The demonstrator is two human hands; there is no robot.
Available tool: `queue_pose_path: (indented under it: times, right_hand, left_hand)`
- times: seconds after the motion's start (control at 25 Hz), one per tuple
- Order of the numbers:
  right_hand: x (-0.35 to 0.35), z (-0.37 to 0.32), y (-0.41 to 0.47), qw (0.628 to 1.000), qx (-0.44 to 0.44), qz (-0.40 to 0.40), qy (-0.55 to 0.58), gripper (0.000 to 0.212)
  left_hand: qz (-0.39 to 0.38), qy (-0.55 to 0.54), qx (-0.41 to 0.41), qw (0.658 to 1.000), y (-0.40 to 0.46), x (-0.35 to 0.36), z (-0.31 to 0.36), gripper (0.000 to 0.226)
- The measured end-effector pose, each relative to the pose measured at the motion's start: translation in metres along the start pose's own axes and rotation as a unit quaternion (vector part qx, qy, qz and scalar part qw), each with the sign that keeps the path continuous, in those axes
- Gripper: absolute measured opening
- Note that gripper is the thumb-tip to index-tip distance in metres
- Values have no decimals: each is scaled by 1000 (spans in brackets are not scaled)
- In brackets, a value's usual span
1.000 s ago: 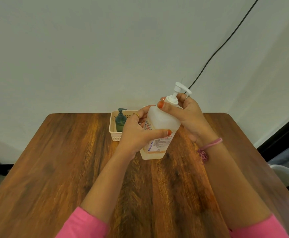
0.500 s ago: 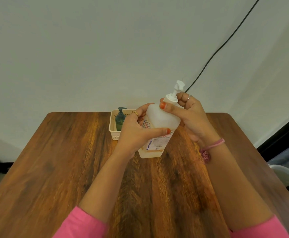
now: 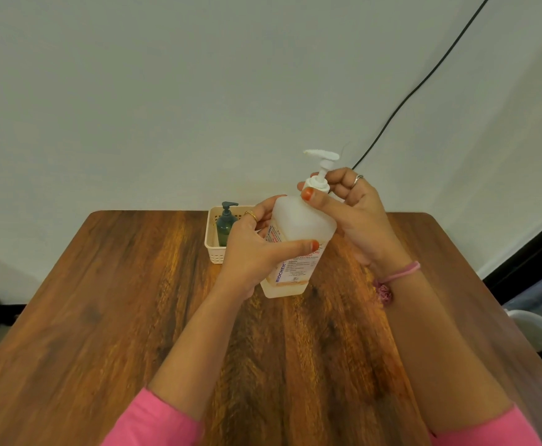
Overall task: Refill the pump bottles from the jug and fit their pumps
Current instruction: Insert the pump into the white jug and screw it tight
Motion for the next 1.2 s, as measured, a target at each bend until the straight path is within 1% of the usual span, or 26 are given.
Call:
queue_pose_path:
  times: [0.12,0.2,0.24,0.28,0.4,0.44,0.48,0.52,0.56,0.68,0.72,0.76,0.8,0.88,0.96,1.0,1.08,1.12,1.2]
  right_hand:
    - [13,5,0,995,-6,95,-25,36]
    - [16,8,1,991,3,127,-39,41]
    - [16,8,2,992,11,116,-39,44]
    - [12,9,3,996,19,85,-31,45]
    - [-1,8,7,998,30,-54,14,43]
    - [-4,6,8,996,33,-86,19,40]
    - [-6,4,8,994,34,-101,20,37]
    - [-6,2,7,995,28,-98,17,34]
    - [-4,1,7,997,16,-73,11,32]
    - [9,3,3,999,0,40,-17,36]
    - [12,5,3,998,4,57,-15,39]
    - [13,6,3,998,7,54,-8,43]
    - [11,7,4,999,12,34,-1,46]
    - [5,5,6,999,25,-30,2,51]
    - [0,2,8,997,30,-77,-3,45]
    - [-1,1,8,997,26,-77,-6,38]
    - [1,1,7,999,10,-38,-14,26]
    - [3,2,7,1000,5,-14,-18,24]
    - [8,3,7,1000,7,20,-23,34]
  left_hand:
    - [12,-8,-4,1000,0,3,-2,79]
    - [14,-16,-8,1000,0,2,-3,78]
    - [14,-19,-10,1000,0,1,-4,77]
    - [14,-25,-13,1000,1,0,-5,76]
    - [15,-32,-29,999,1,-5,-7,79]
    - [14,-32,-30,999,1,-6,-8,80]
    - [13,-33,-29,999,1,-6,-8,80]
    - [13,-35,-28,999,1,-5,-7,80]
    - [13,-38,-27,999,1,-5,-6,79]
    - [12,-37,-19,999,1,-4,-5,76]
    - [13,-36,-18,999,1,-4,-6,75]
    - [13,-37,-20,999,1,-5,-6,75]
    - [12,-38,-22,999,1,-6,-7,76]
    - [10,-35,-27,999,1,-8,-7,79]
    - [11,-33,-25,999,1,-8,-6,80]
    - [13,-34,-24,999,1,-7,-5,80]
    - [16,-39,-22,999,1,-6,-4,79]
    - [17,-42,-21,999,1,-5,-4,79]
    - [16,-43,-20,999,2,-5,-4,77]
Point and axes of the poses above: each hand's wrist, its own y-axis towards the middle knuckle, its own x-axis out of the palm, z = x × y, the point moved 1 cm from there along y, towards the middle knuckle, and after that the axes turned 2 degrees about z, right-handed, at the moved point
